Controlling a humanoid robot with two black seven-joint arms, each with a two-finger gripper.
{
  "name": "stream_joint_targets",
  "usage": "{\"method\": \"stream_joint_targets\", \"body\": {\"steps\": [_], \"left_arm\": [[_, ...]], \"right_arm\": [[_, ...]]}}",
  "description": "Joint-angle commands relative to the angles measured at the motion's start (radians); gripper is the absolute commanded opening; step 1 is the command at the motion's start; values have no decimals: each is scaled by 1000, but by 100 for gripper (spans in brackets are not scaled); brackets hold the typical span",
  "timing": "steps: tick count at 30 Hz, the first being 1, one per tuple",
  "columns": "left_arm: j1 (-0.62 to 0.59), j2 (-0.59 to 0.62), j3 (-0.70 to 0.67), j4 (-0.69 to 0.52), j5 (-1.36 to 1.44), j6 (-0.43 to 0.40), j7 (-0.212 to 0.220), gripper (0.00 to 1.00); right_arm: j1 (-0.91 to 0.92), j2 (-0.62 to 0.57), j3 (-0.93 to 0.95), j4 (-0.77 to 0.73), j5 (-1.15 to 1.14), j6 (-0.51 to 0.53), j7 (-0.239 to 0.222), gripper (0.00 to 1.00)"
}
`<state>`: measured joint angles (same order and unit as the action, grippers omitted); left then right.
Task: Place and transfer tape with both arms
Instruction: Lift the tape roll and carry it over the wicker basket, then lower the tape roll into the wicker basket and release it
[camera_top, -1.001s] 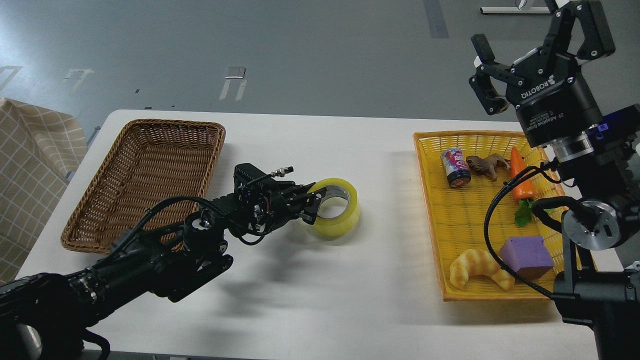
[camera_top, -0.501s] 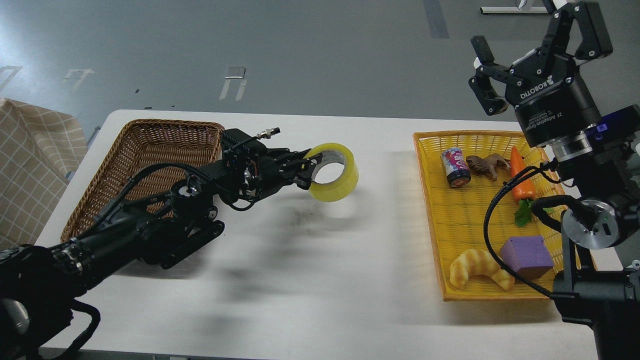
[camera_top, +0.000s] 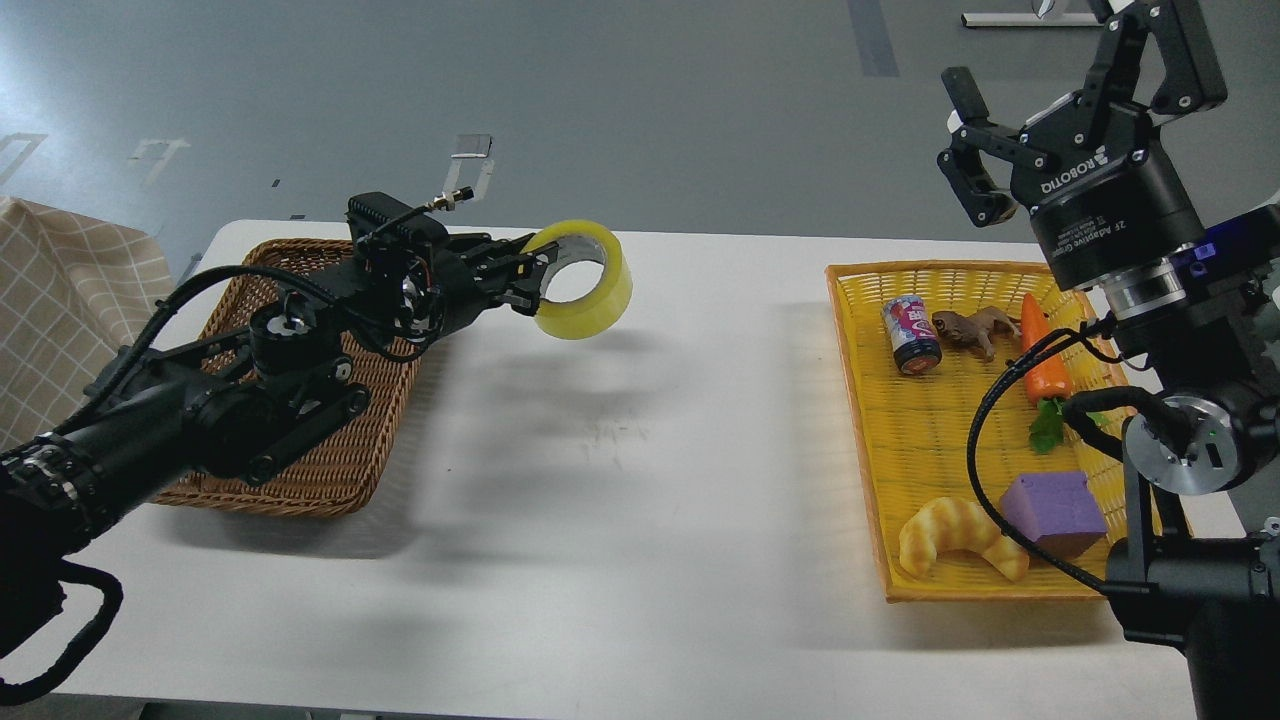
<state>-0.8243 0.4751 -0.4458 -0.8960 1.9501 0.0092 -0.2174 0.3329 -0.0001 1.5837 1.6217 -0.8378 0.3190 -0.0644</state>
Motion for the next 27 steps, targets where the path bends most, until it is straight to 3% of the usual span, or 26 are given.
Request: {"method": "stream_joint_targets", "body": {"steps": [1,9,18,27], "left_arm": [[-15,54,1,0,-39,0,0,10],[-16,152,1,25,-57,0,-3,10],[59,278,6,46,-95,11,-72,10],[143,344,6,46,-125,60,-111,11]], "right_arm": [[-6,0,2,0,0,0,0,100],[-14,0,1,-6,0,0,0,100],[-17,0,1,-9,0,2,0,100],[-20,0,-2,-17,0,2,-2,100]]}}
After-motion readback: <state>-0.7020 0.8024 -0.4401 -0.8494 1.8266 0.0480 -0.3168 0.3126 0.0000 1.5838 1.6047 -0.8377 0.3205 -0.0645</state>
